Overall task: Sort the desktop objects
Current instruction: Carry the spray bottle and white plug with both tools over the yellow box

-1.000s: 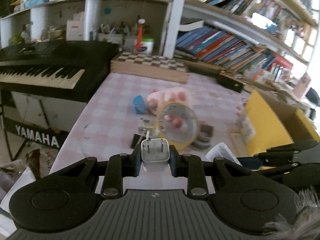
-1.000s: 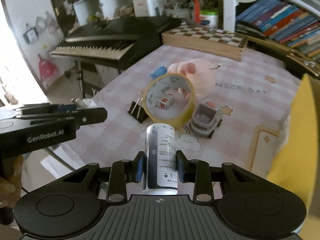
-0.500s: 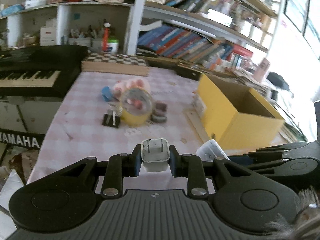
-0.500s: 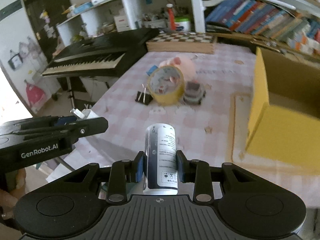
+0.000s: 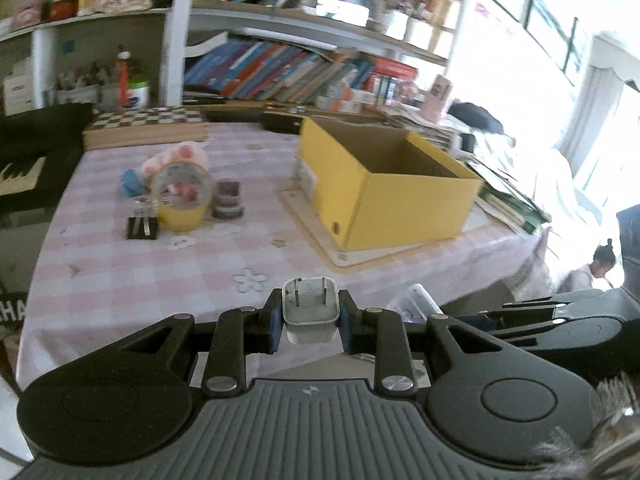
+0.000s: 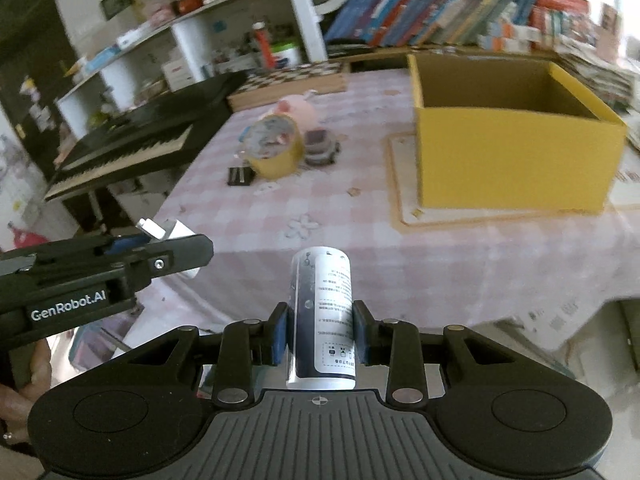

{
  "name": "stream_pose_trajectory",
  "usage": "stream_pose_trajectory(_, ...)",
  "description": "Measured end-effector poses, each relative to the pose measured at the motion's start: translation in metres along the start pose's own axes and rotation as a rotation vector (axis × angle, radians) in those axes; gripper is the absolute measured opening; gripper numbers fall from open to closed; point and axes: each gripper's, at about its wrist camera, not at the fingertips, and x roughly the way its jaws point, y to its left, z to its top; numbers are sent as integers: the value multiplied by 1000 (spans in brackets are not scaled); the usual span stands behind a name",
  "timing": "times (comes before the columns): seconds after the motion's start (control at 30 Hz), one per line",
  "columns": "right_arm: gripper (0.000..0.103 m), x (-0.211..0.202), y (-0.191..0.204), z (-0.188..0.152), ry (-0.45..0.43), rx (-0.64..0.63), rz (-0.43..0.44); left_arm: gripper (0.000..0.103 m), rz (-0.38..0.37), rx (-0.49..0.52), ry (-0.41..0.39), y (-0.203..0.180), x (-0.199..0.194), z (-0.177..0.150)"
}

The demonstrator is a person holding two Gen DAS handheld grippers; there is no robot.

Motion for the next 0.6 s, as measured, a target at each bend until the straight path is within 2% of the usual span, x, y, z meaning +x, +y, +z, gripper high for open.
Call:
stream_pose_trajectory(0.33,33,-24,-16,-24,-17,81,-90,25,-104,56,20,-24,5,-4)
stream_pose_trajectory(0.6,33,-36,-29,-37,-16,130,-131,25,-160,91,42,-41,14,-6)
